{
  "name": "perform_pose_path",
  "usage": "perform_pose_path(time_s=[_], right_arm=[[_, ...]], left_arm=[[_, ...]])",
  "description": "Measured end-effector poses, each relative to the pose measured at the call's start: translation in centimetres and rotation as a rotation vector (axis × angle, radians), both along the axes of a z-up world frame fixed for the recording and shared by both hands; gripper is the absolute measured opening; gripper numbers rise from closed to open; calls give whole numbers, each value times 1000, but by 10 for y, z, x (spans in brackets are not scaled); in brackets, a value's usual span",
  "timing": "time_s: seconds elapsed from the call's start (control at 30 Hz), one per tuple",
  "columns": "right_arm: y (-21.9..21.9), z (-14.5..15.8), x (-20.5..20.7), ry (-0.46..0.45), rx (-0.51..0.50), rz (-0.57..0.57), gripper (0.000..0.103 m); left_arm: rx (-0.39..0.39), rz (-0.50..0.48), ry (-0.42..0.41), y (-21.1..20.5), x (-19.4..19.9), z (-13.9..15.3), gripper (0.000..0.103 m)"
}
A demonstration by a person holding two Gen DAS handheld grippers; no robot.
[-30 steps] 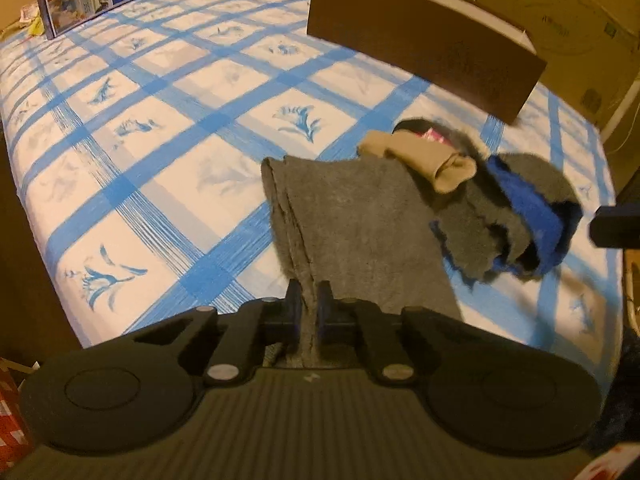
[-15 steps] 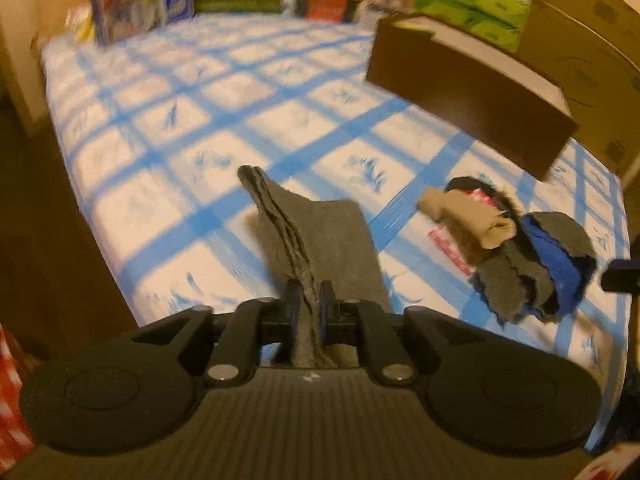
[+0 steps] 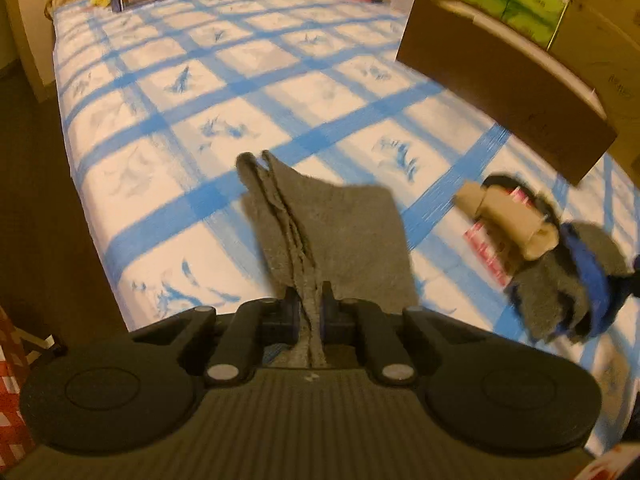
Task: Organize soft objects
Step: 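Close the left tool on the grey felt cloth and lift it, then close the right tool on the beige glove while the left tool holds the grey cloth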
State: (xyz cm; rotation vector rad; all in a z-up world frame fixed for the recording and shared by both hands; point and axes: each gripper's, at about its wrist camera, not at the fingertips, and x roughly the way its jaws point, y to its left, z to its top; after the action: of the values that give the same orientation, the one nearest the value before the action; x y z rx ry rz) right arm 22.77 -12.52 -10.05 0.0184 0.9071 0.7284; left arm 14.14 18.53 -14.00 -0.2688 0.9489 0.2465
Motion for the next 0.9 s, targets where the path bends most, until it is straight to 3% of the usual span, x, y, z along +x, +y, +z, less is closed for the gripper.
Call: perform_pose_path(time_s=[0.3,0.47,0.7,0.77,0.83,0.9], right_arm=[[53,-12,19,-122,-41,136,69],[81,-30,30,-147,-92,199,69],[110,-54,27,-282,-232,295,68],[113,-62,24,-346,-303,314,60],[114,-69,25,-367,-337,346,22],[111,-71,28,-357,-335,338,13]], left_arm=[[80,-22,-91,-14,19,48,7],[72,-18,-73,-14,35,43,7],[81,-18,-52,-13,37,36,7],[78,-17,-50,-11,38,36,7],[81,-17,-47,-12,38,35,7],[82,-16,-47,-12,38,36,7]])
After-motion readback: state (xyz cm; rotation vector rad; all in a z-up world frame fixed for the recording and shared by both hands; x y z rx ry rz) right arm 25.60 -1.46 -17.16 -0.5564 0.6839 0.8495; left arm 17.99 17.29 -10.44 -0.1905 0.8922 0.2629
